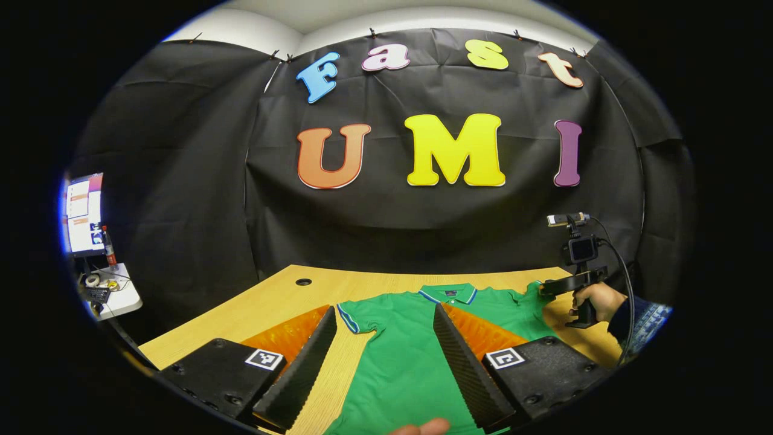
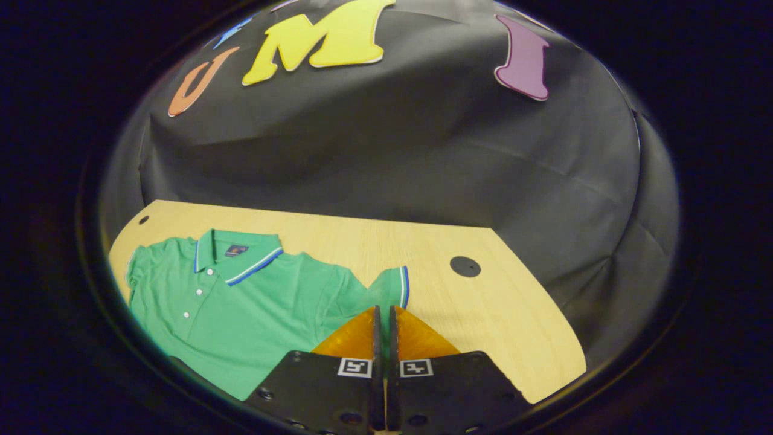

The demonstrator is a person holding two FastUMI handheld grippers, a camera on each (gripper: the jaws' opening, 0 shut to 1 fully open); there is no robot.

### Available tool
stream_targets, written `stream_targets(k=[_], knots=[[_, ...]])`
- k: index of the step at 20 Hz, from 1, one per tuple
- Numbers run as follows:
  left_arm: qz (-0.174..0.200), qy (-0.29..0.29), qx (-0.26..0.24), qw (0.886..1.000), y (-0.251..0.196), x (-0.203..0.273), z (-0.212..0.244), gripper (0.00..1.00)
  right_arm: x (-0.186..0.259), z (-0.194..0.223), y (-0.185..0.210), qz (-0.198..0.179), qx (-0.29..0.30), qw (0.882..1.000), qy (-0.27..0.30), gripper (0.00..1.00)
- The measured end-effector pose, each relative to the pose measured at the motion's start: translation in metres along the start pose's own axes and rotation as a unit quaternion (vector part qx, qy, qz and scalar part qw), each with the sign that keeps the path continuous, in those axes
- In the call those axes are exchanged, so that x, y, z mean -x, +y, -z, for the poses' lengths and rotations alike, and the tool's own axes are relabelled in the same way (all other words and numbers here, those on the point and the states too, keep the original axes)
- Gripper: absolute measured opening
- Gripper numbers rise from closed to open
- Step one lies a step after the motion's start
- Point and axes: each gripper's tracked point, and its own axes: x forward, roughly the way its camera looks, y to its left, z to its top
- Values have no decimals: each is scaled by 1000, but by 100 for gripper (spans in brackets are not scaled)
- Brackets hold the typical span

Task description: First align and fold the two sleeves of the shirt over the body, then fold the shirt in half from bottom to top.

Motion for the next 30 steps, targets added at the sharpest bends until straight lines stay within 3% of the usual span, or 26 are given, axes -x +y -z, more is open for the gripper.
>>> stream_targets(k=[6,11,12,14,20,23,25,30], knots=[[-5,0,0,1000,2,-3,1,100,24,-18,60,-40,23,999,-23,2],[-15,4,3,1000,6,-6,3,100,73,-45,125,-131,-11,990,-47,10],[-17,7,5,1000,6,-7,5,100,80,-53,131,-146,-16,987,-59,38],[-21,9,5,1000,5,-8,8,100,95,-63,126,-140,-12,987,-77,94],[-22,13,6,1000,-3,-8,11,100,174,-67,109,-170,29,975,-143,95],[-68,30,5,997,13,-6,16,100,219,-52,92,-184,49,966,-175,95],[-79,29,-10,996,12,-7,8,100,250,-33,83,-203,52,961,-180,95],[-82,25,20,996,7,-26,-20,100,311,4,33,-178,40,959,-215,95]])
